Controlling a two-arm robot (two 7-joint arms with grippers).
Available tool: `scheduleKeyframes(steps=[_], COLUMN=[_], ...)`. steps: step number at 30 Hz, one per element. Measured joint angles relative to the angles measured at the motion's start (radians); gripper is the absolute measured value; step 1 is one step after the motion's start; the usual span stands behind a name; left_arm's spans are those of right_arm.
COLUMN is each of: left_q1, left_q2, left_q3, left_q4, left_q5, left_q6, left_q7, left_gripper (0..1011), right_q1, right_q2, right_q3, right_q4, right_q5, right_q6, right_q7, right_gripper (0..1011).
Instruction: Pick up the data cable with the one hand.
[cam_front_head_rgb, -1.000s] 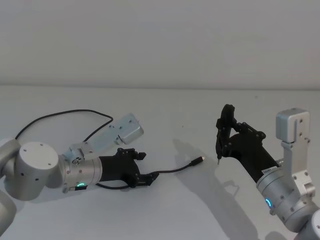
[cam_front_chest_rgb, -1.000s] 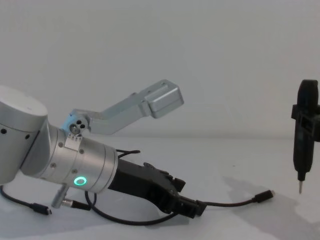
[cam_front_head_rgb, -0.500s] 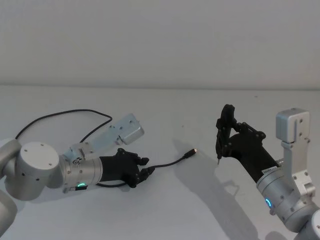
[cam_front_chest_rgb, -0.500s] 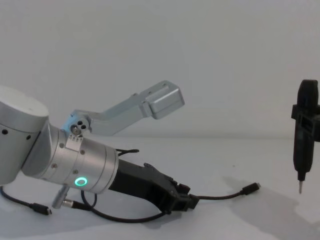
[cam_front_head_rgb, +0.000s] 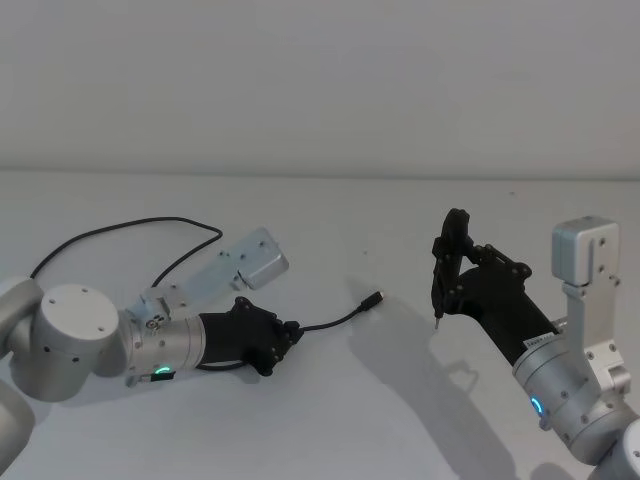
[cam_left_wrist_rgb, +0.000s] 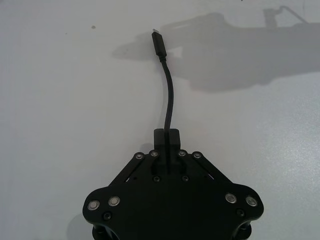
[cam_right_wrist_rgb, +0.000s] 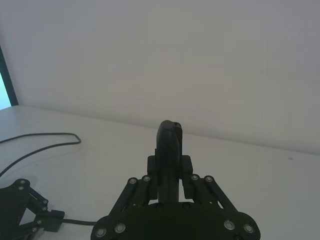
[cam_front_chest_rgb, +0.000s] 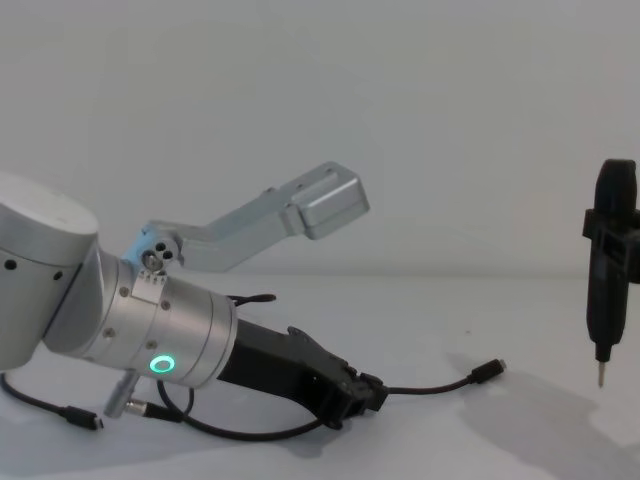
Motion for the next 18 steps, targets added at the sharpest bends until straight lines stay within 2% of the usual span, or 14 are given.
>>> scheduleKeyframes(steps=[7, 18], left_q1=[0.005, 0.023], left_q2=[0.006, 0.035], left_q3=[-0.005, -0.030], left_q4=[-0.013, -0.082], left_q5=[0.005, 0.011], left_q6=[-0.027, -0.140], left_q7=[-0.001, -0.017], left_gripper=[39, 39], right_q1=[0.002, 0.021], right_q2=[-0.001, -0.002], right_q3=[0.001, 0.009], right_q4=[-0.003, -0.046], right_q5=[-0.003, -0.011], right_q6=[-0.002, -0.027], right_q7=[0.001, 0.017], right_gripper=[275, 275])
